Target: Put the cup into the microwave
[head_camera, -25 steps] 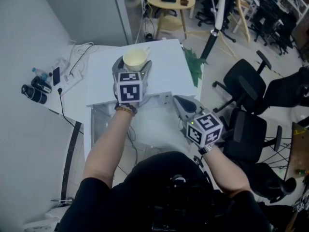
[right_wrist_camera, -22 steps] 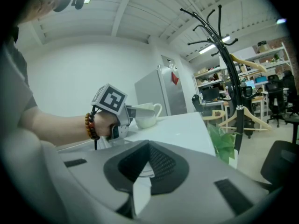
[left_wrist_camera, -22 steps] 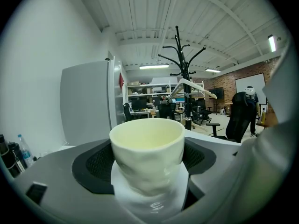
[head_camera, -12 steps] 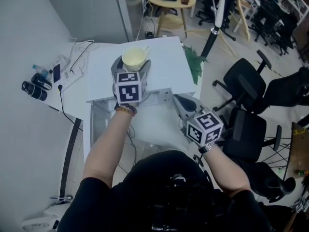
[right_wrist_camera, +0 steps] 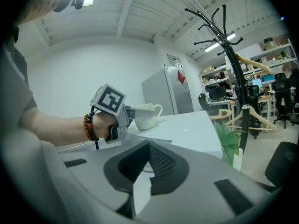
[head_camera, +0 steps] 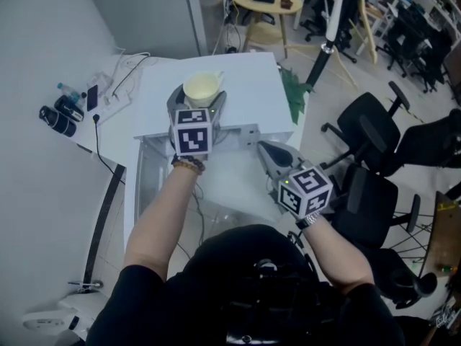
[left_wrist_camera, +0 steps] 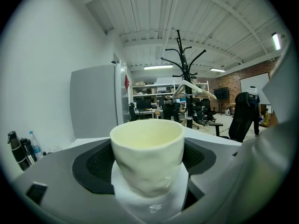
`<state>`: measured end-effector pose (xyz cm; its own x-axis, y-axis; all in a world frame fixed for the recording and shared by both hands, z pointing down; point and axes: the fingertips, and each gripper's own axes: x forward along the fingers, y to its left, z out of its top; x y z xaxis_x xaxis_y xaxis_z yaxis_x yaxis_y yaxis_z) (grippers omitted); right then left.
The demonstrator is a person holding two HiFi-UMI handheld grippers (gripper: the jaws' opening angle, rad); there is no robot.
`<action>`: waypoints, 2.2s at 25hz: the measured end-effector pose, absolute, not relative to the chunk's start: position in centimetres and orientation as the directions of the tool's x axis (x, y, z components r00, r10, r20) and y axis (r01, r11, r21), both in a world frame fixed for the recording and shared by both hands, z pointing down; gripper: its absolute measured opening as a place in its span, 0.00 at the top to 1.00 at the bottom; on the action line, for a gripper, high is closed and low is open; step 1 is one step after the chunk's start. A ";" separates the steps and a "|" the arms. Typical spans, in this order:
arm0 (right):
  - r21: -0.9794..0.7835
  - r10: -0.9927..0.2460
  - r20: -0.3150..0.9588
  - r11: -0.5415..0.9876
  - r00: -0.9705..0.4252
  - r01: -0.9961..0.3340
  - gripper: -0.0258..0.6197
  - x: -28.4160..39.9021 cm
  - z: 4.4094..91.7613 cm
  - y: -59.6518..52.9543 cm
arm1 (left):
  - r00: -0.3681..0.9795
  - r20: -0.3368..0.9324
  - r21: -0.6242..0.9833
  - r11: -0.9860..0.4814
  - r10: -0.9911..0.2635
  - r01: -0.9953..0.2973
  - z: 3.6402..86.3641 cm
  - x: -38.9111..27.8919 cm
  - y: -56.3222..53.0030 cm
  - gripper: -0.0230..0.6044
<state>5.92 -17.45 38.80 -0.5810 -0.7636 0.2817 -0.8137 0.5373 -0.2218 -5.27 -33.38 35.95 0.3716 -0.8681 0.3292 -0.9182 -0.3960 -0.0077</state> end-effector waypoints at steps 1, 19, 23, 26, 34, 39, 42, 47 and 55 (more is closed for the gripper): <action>-0.222 -0.759 0.281 0.543 -0.587 -0.810 0.93 5.8 38.8 -17.3 | 0.365 0.329 -0.009 -0.390 -0.871 -0.921 35.9 -5.5 -33.1 0.28; -0.231 -0.664 0.268 0.659 -0.698 -0.715 0.93 4.2 38.4 -14.2 | 0.242 0.316 -0.020 -0.261 -0.917 -0.965 34.8 -8.6 -27.3 0.28; -0.235 -0.640 0.267 0.682 -0.720 -0.693 0.93 3.9 38.6 -13.4 | 0.221 0.314 -0.020 -0.240 -0.923 -0.971 34.7 -8.9 -25.8 0.28; -0.238 -0.622 0.265 0.698 -0.737 -0.675 0.93 3.5 38.6 -12.9 | 0.209 0.314 -0.019 -0.226 -0.926 -0.974 34.6 -9.1 -24.7 0.28; -0.255 -0.573 0.284 0.727 -0.768 -0.637 0.93 2.8 39.8 -11.4 | 0.187 0.323 -0.006 -0.200 -0.928 -0.980 35.6 -9.3 -21.8 0.28; -0.271 -0.544 0.299 0.739 -0.784 -0.617 0.93 2.3 40.7 -10.7 | 0.177 0.326 0.002 -0.186 -0.929 -0.982 36.4 -9.6 -20.1 0.28; -0.278 -0.525 0.308 0.748 -0.793 -0.603 0.93 1.7 41.2 -10.4 | 0.172 0.329 0.006 -0.180 -0.929 -0.984 37.1 -10.0 -19.3 0.28; -0.281 -0.503 0.321 0.758 -0.802 -0.588 0.93 0.6 41.9 -9.9 | 0.164 0.340 0.020 -0.167 -0.926 -0.986 38.6 -10.8 -18.2 0.28; -0.283 -0.486 0.344 0.762 -0.804 -0.582 0.93 -0.2 43.0 -9.9 | 0.172 0.341 0.036 -0.170 -0.924 -0.985 41.1 -11.2 -17.0 0.28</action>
